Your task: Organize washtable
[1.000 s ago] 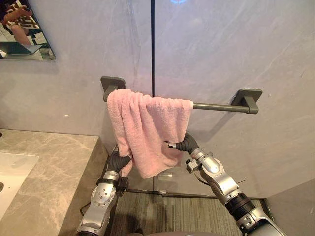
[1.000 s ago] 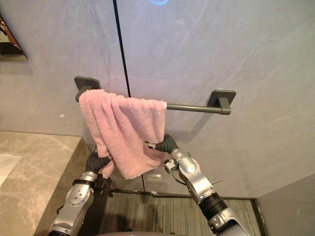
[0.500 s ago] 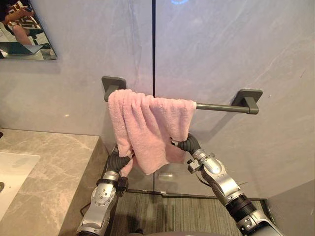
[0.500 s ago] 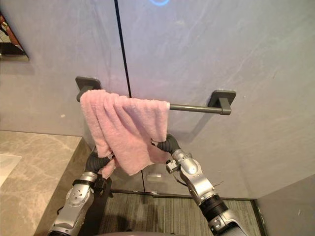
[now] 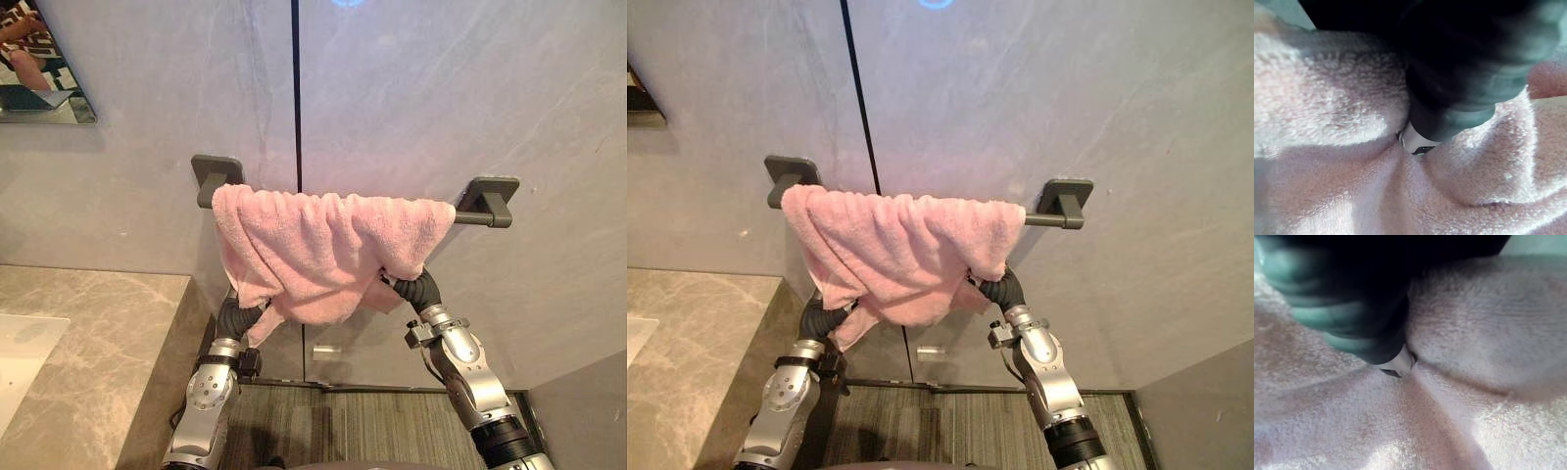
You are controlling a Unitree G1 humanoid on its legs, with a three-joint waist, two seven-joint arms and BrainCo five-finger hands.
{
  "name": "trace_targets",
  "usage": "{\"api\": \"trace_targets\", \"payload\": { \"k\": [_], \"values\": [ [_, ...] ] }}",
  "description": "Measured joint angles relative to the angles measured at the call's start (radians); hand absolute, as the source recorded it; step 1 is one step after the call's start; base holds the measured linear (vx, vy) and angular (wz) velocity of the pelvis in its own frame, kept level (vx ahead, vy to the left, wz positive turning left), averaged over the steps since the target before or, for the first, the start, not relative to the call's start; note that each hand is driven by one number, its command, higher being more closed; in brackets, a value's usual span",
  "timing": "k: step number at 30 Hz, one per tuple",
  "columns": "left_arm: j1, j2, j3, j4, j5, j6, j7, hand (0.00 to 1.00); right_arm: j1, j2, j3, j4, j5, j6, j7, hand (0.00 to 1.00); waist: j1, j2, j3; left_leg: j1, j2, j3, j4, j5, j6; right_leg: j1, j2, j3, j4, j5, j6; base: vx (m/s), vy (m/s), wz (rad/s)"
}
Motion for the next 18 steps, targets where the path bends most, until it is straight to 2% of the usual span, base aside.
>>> {"api": "trace_targets", "payload": {
  "k": [6, 11, 18],
  "values": [
    [0.000, -0.010, -0.001, 0.000, 0.000, 0.000, -0.019, 1.00, 0.016, 0.020, -0.034, 0.000, 0.000, 0.000, 0.000, 1.00, -0.001, 0.006, 0.004, 0.001, -0.001, 0.005, -0.003, -0.001, 0.001, -0.002, -0.001, 0.008, 0.001, -0.005, 0.007, -0.01, -0.003, -0.03],
    [0.000, -0.018, -0.005, 0.000, 0.000, 0.000, -0.025, 1.00, 0.026, 0.020, -0.050, 0.006, 0.000, 0.001, 0.000, 1.00, -0.020, 0.017, 0.014, 0.012, -0.001, 0.013, -0.003, -0.002, 0.002, -0.003, 0.000, 0.017, 0.001, -0.006, 0.008, 0.02, -0.004, -0.05],
    [-0.004, -0.020, -0.005, 0.023, 0.000, 0.001, -0.043, 1.00, 0.028, 0.059, -0.076, 0.039, -0.001, -0.003, 0.000, 1.00, -0.029, 0.012, 0.022, 0.015, 0.000, 0.017, -0.003, -0.005, 0.004, -0.003, 0.001, 0.021, 0.002, -0.009, 0.009, 0.01, -0.002, -0.02]
  ]
}}
